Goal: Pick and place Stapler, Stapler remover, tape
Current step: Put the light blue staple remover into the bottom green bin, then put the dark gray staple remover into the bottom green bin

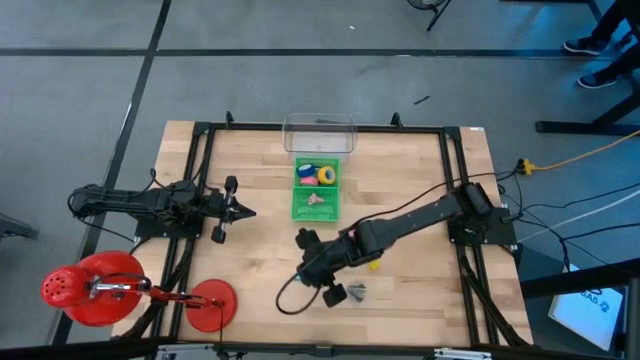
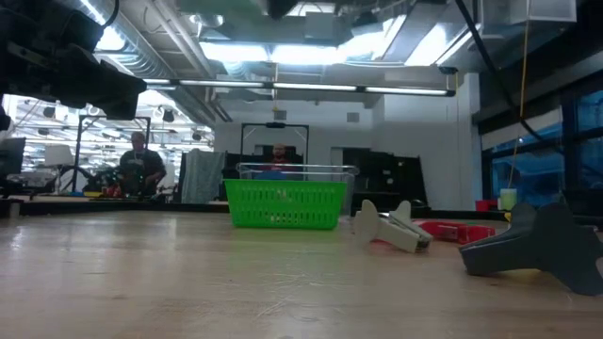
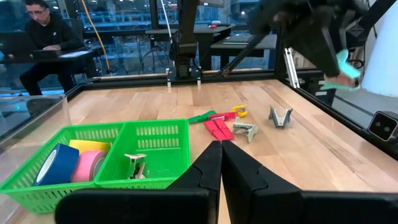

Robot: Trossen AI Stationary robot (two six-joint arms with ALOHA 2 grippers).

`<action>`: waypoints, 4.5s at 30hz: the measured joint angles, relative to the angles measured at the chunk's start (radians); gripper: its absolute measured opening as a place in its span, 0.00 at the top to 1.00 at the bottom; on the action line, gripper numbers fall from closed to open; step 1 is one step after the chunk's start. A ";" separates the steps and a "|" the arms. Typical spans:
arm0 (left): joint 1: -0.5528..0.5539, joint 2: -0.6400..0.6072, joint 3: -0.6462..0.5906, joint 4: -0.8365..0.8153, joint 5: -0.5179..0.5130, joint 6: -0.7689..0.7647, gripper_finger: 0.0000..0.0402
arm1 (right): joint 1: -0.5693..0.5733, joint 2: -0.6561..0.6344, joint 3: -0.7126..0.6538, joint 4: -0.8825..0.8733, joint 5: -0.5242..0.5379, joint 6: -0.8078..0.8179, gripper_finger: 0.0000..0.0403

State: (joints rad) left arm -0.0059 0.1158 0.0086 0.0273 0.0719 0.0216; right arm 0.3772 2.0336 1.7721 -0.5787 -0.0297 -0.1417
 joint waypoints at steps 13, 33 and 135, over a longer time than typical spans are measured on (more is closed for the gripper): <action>0.000 0.000 0.000 0.000 0.000 0.000 0.98 | -0.118 -0.001 0.054 -0.122 0.002 -0.090 0.78; 0.000 0.000 0.000 0.000 0.000 0.000 0.99 | -0.441 -0.001 0.053 -0.240 0.006 -0.184 0.78; 0.000 0.000 0.000 0.000 0.000 0.000 0.99 | 0.102 0.000 -0.379 -0.031 -0.123 0.830 0.27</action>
State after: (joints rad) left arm -0.0059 0.1162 0.0086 0.0269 0.0719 0.0216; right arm 0.4790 2.0338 1.3933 -0.6096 -0.1532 0.6882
